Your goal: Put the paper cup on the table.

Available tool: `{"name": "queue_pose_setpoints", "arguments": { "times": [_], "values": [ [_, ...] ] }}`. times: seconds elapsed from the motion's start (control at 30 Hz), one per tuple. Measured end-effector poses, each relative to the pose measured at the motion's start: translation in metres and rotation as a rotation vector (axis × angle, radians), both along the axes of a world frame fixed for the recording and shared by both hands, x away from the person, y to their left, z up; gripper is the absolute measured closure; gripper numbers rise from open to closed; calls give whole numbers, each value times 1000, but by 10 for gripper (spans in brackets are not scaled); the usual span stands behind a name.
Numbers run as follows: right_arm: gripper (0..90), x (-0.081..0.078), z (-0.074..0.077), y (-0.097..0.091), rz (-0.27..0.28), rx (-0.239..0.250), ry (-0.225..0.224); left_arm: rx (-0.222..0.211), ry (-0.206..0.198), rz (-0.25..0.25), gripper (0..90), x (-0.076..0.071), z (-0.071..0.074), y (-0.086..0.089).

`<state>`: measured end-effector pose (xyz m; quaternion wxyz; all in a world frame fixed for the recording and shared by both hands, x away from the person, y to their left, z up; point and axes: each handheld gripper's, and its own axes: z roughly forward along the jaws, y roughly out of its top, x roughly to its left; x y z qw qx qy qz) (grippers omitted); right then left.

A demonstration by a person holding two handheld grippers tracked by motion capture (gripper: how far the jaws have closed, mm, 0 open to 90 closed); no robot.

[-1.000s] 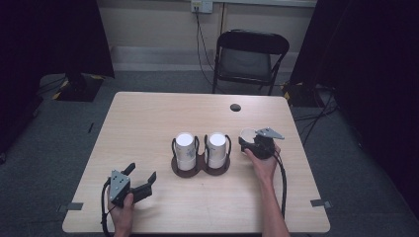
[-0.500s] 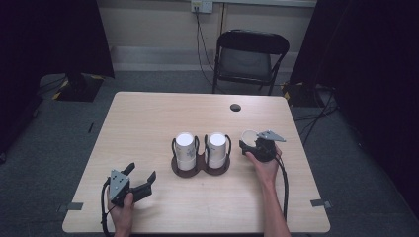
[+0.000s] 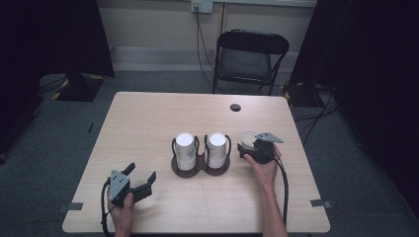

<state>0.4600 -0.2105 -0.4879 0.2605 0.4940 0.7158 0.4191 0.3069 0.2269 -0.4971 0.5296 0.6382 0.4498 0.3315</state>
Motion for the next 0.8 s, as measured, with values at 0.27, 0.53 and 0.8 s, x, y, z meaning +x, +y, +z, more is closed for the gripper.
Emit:
{"name": "queue_pose_setpoints", "arguments": {
  "times": [0.27,0.53,0.8],
  "values": [
    [147,-9,3,-1,1,2,5,-6,5,3,162,1,0,0],
    [147,-21,8,-11,-14,57,-14,0,13,8,163,1,0,-1],
    [147,-37,17,-16,-20,74,-56,-3,16,4,163,2,0,0]
  ]
}}
